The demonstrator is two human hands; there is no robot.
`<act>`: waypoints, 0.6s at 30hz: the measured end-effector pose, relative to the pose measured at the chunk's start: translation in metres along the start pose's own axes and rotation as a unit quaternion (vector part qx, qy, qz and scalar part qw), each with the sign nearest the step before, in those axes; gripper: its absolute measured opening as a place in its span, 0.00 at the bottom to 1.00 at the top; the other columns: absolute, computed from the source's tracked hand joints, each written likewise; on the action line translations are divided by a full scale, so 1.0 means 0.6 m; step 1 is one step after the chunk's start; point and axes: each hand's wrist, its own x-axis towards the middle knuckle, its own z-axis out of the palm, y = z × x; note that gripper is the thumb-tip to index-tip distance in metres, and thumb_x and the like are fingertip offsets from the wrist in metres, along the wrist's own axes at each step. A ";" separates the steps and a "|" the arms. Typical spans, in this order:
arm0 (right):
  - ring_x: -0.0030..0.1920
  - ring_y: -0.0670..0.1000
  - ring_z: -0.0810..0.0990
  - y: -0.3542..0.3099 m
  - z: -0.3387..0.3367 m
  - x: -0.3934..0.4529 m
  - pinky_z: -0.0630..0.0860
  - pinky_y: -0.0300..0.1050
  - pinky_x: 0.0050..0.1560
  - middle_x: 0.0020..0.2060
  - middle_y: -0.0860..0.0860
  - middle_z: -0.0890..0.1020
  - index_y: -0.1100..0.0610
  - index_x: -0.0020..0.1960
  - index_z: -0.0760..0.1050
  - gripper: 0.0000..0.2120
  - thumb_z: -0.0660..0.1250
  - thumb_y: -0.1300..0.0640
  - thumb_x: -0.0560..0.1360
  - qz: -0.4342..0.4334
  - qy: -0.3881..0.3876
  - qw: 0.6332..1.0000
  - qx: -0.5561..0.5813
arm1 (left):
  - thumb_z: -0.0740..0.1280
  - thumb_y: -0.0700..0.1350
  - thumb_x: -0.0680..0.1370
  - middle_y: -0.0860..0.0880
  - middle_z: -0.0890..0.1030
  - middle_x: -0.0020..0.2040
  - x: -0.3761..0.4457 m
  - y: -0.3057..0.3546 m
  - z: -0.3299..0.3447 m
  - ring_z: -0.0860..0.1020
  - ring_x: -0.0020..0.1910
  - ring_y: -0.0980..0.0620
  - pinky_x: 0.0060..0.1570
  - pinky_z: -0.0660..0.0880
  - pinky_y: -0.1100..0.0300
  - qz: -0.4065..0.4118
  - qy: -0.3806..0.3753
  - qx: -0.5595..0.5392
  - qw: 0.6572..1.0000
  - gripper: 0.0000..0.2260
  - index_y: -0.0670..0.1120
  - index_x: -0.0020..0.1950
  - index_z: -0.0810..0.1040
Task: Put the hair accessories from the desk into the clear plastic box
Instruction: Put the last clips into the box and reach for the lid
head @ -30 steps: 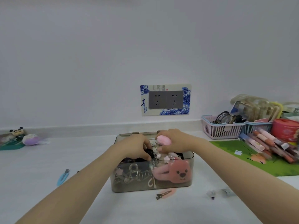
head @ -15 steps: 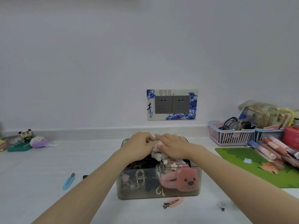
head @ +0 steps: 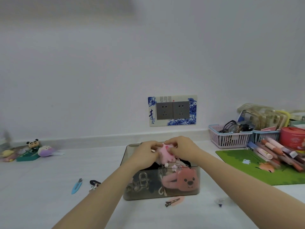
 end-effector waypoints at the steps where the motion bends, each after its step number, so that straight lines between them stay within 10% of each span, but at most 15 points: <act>1: 0.48 0.50 0.79 -0.002 -0.001 -0.002 0.72 0.31 0.40 0.54 0.53 0.81 0.53 0.61 0.77 0.14 0.65 0.57 0.75 0.004 0.011 0.999 0.038 | 0.64 0.39 0.76 0.50 0.80 0.59 -0.001 0.002 -0.005 0.77 0.51 0.54 0.47 0.72 0.69 -0.004 0.017 -0.016 1.000 0.15 0.49 0.62 0.77; 7: 0.38 0.46 0.78 -0.017 0.012 0.002 0.78 0.44 0.48 0.37 0.46 0.83 0.52 0.47 0.83 0.06 0.70 0.54 0.71 0.029 -0.016 0.998 0.047 | 0.66 0.44 0.76 0.54 0.82 0.50 -0.012 -0.011 -0.033 0.78 0.53 0.55 0.52 0.72 0.61 -0.057 0.001 -0.013 0.998 0.09 0.51 0.55 0.82; 18: 0.44 0.45 0.77 -0.012 -0.035 -0.049 0.70 0.37 0.49 0.49 0.50 0.84 0.55 0.53 0.82 0.10 0.68 0.57 0.73 -0.022 0.041 0.999 0.010 | 0.64 0.43 0.77 0.52 0.82 0.52 -0.048 0.043 -0.021 0.77 0.48 0.57 0.45 0.69 0.68 0.029 0.052 0.054 0.997 0.09 0.50 0.52 0.82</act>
